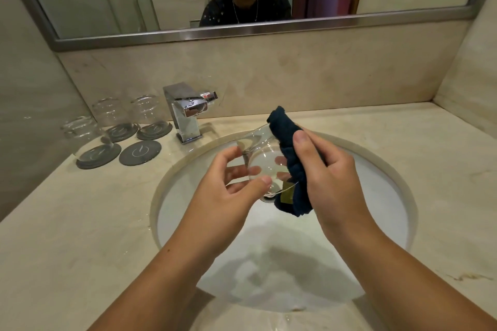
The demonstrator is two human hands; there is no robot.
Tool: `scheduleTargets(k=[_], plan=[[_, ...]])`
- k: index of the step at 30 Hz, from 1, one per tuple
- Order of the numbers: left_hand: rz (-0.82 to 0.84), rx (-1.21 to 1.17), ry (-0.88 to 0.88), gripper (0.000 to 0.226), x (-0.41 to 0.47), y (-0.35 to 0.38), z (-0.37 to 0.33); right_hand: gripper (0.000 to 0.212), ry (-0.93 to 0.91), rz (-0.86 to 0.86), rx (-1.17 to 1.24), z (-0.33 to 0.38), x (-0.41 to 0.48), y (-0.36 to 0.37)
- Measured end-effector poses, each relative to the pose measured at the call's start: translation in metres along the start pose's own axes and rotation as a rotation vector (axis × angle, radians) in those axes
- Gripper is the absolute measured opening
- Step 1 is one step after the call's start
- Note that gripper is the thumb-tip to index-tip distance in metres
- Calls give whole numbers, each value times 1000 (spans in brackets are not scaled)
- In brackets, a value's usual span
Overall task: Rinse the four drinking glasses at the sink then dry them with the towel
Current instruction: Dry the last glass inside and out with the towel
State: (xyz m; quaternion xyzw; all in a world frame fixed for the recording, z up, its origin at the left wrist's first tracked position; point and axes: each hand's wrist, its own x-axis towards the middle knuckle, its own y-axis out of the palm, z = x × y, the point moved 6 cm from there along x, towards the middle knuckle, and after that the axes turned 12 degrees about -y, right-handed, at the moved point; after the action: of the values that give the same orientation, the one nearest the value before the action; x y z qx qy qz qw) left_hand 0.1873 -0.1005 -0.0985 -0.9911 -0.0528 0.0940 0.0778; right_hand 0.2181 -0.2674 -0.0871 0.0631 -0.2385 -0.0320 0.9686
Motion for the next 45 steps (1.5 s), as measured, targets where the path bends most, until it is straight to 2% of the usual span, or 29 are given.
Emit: scheduleTargets(k=[3,6,11,14,17,21,26,29,33,38,40,42,45], plan=[[-27,-19,-5,71,0,-1,1,27,-68,79,-56,9,-5,8],[-44,-27,10,80,0,-5,-1,25,-50,87,-52,8,-5,12],[59,-39,0,59,-1,-6,-1,29,198,58,136,-12,-1,7],[168,-66,-18,33,-1,-2,-2,36,368,71,288,-18,-2,7],[218,-10,-49,29,1,-1,1,39,446,76,336,-22,-3,5],[66,79,-38,59,9,-9,7,30,342,4,218,-21,1,-3],[24,-40,-9,52,6,-3,7,22,27,-16,-65,-1,1,-6],[9,-35,3,72,3,4,4,25,-66,44,-119,7,-3,1],[-30,-41,-8,77,0,1,0,25,-69,90,-89,10,-5,9],[-1,-83,13,81,4,-2,2,25,-11,76,12,9,-2,7],[32,-123,14,83,7,-3,5,31,25,79,68,5,0,7],[103,-160,17,73,7,-4,6,34,61,91,130,2,1,7],[235,-250,-12,49,7,0,6,27,68,128,141,4,1,7]])
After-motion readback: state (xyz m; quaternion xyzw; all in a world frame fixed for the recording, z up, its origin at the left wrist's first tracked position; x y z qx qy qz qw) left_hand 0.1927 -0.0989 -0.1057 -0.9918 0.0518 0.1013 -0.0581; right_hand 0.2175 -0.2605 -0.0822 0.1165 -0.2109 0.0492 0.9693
